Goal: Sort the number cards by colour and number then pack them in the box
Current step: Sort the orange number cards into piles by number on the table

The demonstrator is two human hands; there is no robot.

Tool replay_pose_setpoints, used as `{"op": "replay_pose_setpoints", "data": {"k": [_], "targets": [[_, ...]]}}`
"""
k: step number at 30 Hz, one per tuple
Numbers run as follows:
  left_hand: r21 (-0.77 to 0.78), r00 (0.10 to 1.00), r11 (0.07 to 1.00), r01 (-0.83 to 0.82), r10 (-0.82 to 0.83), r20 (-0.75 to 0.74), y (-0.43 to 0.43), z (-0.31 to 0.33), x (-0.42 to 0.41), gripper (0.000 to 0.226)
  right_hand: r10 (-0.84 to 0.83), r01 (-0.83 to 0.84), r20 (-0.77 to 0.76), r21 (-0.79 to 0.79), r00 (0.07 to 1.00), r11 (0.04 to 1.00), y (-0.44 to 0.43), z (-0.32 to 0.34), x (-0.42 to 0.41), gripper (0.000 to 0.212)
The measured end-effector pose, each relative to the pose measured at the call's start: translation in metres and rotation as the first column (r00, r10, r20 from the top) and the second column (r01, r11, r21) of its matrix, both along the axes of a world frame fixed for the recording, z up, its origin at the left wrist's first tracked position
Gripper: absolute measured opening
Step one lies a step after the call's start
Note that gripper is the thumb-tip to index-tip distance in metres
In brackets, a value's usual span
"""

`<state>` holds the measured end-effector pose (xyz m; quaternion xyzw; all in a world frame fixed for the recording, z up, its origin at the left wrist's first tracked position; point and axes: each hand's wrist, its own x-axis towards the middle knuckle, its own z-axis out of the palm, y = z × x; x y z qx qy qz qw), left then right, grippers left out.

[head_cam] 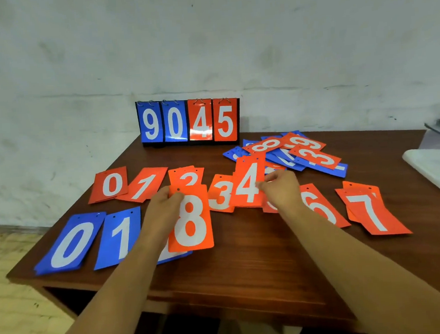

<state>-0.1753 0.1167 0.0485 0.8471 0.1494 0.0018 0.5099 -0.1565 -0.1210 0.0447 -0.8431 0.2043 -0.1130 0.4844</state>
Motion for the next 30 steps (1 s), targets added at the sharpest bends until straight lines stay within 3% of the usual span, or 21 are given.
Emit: {"op": "replay_pose_setpoints", "data": {"k": [6, 10, 12, 15, 16, 18, 24, 27, 30], "targets": [[-0.067, 1.0, 0.998, 0.01, -0.011, -0.012, -0.012, -0.002, 0.005, 0.045, -0.019, -0.097, -0.26, -0.427, 0.965, 0.899, 0.009, -0.018, 0.022, 0.034], [-0.063, 1.0, 0.998, 0.006, -0.006, -0.005, -0.016, -0.003, 0.007, 0.046, -0.003, -0.122, -0.213, -0.571, 0.977, 0.812, 0.009, -0.018, 0.011, 0.044], [-0.073, 1.0, 0.997, 0.013, -0.012, 0.006, -0.019, -0.004, 0.008, 0.043, 0.065, -0.105, -0.096, -0.504, 0.993, 0.857, 0.013, -0.014, 0.003, 0.043], [-0.104, 0.998, 0.993, 0.053, -0.049, 0.038, -0.031, -0.003, 0.008, 0.029, 0.244, -0.242, -0.007, -0.143, 0.97, 0.96, 0.026, -0.007, -0.016, 0.036], [-0.117, 0.996, 0.99, 0.074, -0.068, 0.051, -0.037, -0.002, 0.008, 0.029, 0.284, -0.284, 0.003, -0.021, 0.959, 0.959, 0.03, -0.005, -0.024, 0.033], [-0.14, 0.988, 0.981, 0.131, -0.118, 0.095, -0.052, -0.002, 0.008, 0.031, 0.307, -0.31, 0.048, 0.077, 0.951, 0.948, 0.03, -0.005, -0.035, 0.021], [-0.159, 0.958, 0.948, 0.275, -0.256, 0.133, -0.112, 0.0, 0.004, 0.027, 0.076, -0.081, 0.034, 0.198, 0.997, 0.977, -0.026, -0.003, -0.05, 0.015], [0.009, 0.888, 0.911, 0.412, -0.404, 0.221, -0.144, -0.007, -0.007, 0.021, -0.103, 0.087, 0.073, 0.195, 0.992, 0.977, -0.075, -0.001, -0.059, 0.014], [0.33, 0.71, 0.769, 0.548, -0.636, 0.303, -0.18, -0.022, -0.016, 0.019, -0.276, 0.249, 0.132, 0.189, 0.952, 0.95, -0.123, -0.007, -0.068, 0.013]]}}
